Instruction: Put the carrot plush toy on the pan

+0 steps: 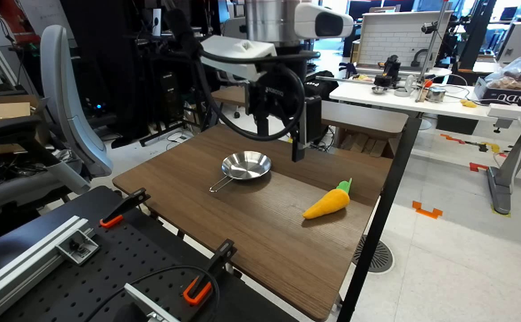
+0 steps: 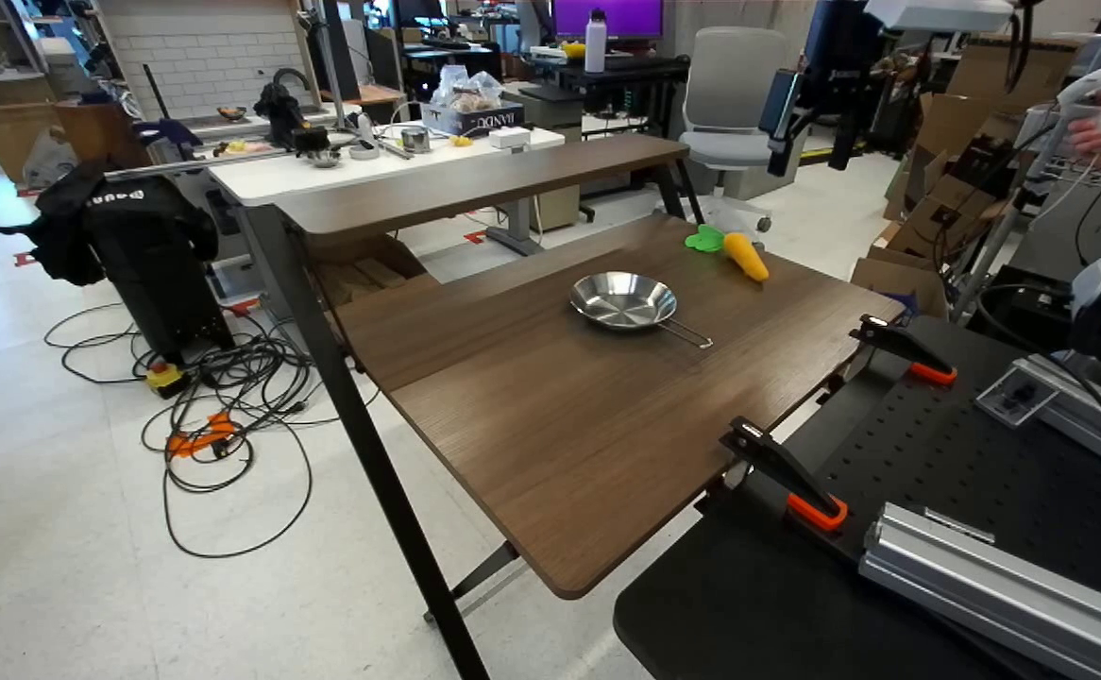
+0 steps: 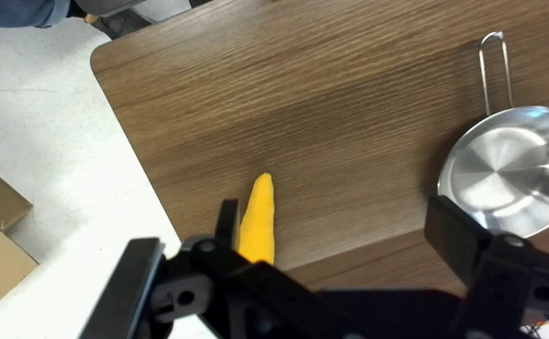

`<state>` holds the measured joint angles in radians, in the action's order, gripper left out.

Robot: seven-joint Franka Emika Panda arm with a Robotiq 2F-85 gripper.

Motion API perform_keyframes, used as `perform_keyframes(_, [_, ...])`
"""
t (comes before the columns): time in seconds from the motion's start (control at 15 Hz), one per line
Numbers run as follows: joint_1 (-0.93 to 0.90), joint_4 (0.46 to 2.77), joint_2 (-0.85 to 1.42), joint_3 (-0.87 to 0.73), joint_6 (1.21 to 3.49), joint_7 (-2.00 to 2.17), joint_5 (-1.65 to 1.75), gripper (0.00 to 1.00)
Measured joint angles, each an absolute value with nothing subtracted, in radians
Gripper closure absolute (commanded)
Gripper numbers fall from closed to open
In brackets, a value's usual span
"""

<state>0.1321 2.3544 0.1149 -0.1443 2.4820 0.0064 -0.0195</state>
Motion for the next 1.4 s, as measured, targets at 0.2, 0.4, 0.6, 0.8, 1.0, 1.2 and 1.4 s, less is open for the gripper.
perform_keyframes(0.2, [0.154,2.282,0.204,-0.153,2.498,0.008,-0.04,0.0])
perform_keyframes(0.4, [0.181,2.2,0.284,-0.159,2.499,0.013,-0.047,0.0])
perform_keyframes(0.6, [0.204,2.122,0.357,-0.162,2.499,0.018,-0.048,0.0])
perform_keyframes(0.8, [0.208,2.056,0.426,-0.161,2.499,0.031,-0.048,0.0])
perform_keyframes(1.0, [0.205,2.003,0.493,-0.152,2.499,0.045,-0.048,0.0])
perform_keyframes(1.2, [0.201,1.961,0.55,-0.144,2.499,0.054,-0.048,0.0])
perform_keyframes(1.4, [0.201,1.93,0.593,-0.142,2.499,0.057,-0.048,0.0])
